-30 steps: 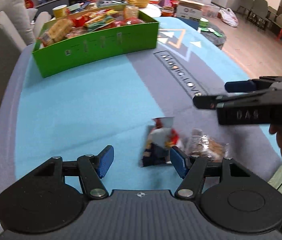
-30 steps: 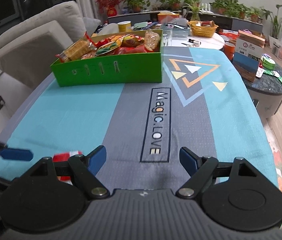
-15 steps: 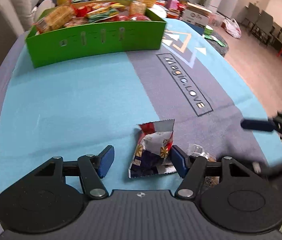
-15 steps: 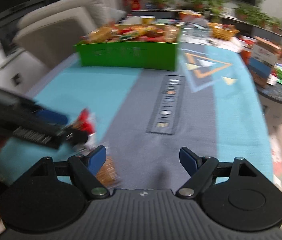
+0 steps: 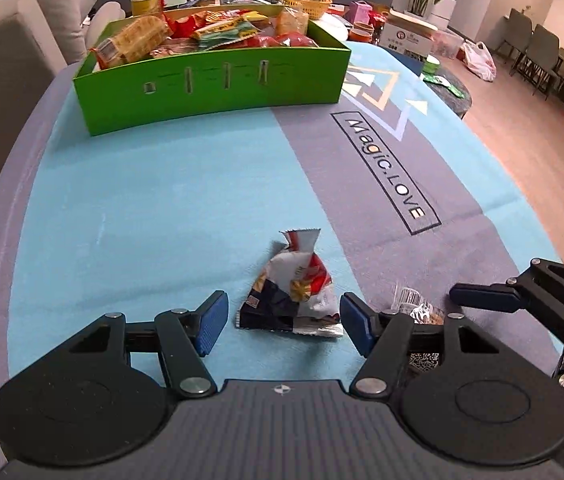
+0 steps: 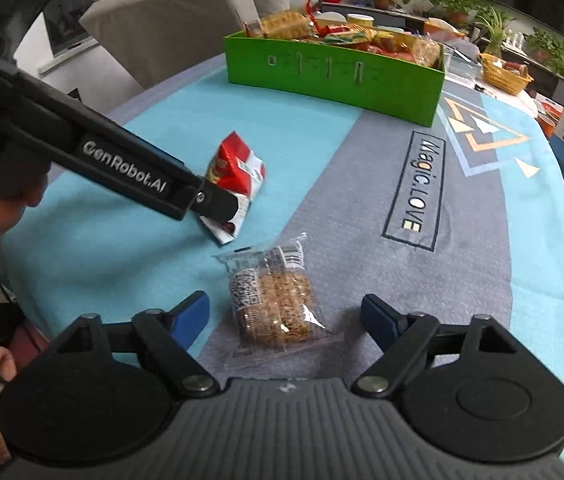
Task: Organize snacks
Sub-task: 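Grasp the white-and-red candy bag with the left tool while the right tool grasps the clear biscuit packet, then carry both packets into the green box and open both tools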
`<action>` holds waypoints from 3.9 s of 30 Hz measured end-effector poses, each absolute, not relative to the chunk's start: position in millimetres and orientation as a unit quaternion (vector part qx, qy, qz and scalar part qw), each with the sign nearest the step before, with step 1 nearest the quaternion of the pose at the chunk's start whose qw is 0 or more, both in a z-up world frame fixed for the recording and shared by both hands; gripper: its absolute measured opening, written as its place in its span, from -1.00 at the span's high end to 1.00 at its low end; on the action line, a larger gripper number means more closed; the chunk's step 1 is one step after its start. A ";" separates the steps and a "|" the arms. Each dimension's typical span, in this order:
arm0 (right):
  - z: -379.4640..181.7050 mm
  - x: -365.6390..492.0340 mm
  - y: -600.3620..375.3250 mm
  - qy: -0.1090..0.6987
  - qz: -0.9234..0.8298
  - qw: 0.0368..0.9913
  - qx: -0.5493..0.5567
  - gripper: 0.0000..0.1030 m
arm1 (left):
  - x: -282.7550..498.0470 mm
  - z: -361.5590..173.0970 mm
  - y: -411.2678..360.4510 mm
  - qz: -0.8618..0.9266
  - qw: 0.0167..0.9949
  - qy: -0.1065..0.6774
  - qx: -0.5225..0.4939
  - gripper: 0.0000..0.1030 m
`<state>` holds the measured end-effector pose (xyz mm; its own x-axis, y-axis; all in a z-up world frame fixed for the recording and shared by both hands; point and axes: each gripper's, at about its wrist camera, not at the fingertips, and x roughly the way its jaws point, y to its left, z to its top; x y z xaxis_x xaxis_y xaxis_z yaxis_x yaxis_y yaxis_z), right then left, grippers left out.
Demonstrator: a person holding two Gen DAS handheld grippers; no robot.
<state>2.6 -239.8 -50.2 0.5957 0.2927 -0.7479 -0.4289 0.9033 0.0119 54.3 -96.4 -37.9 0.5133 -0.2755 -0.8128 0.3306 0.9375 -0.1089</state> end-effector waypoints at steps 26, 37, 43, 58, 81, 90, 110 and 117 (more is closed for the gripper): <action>-41.6 33.8 -260.7 0.396 0.117 0.911 -0.002 -0.01 | 68.5 -48.9 -106.9 -0.165 0.879 0.444 0.064 0.11; -43.6 42.7 -257.9 0.402 0.116 0.908 0.001 0.03 | 69.4 -41.1 -82.7 -0.133 0.886 0.442 0.039 0.11; -38.9 53.9 -254.8 0.407 0.115 0.906 0.031 0.08 | 73.0 -43.1 -77.0 -0.125 0.885 0.447 0.029 0.11; -20.1 70.8 -237.3 0.387 0.131 0.912 0.034 0.08 | 78.7 -33.7 -63.7 -0.111 0.891 0.439 0.023 0.11; 33.3 115.9 -237.3 0.315 0.140 0.937 0.061 0.08 | 116.9 27.5 -70.0 -0.115 0.919 0.375 0.036 0.11; 45.9 146.3 -246.4 0.309 0.130 0.939 0.071 0.08 | 144.3 45.2 -81.5 -0.120 0.923 0.362 0.048 0.11; 48.0 219.0 -259.9 0.302 0.108 0.941 0.107 0.08 | 230.1 48.2 -96.0 -0.113 0.925 0.362 0.037 0.11; 36.4 235.8 -263.6 0.312 0.103 0.937 0.116 0.08 | 255.5 36.0 -94.2 -0.104 0.921 0.375 0.034 0.11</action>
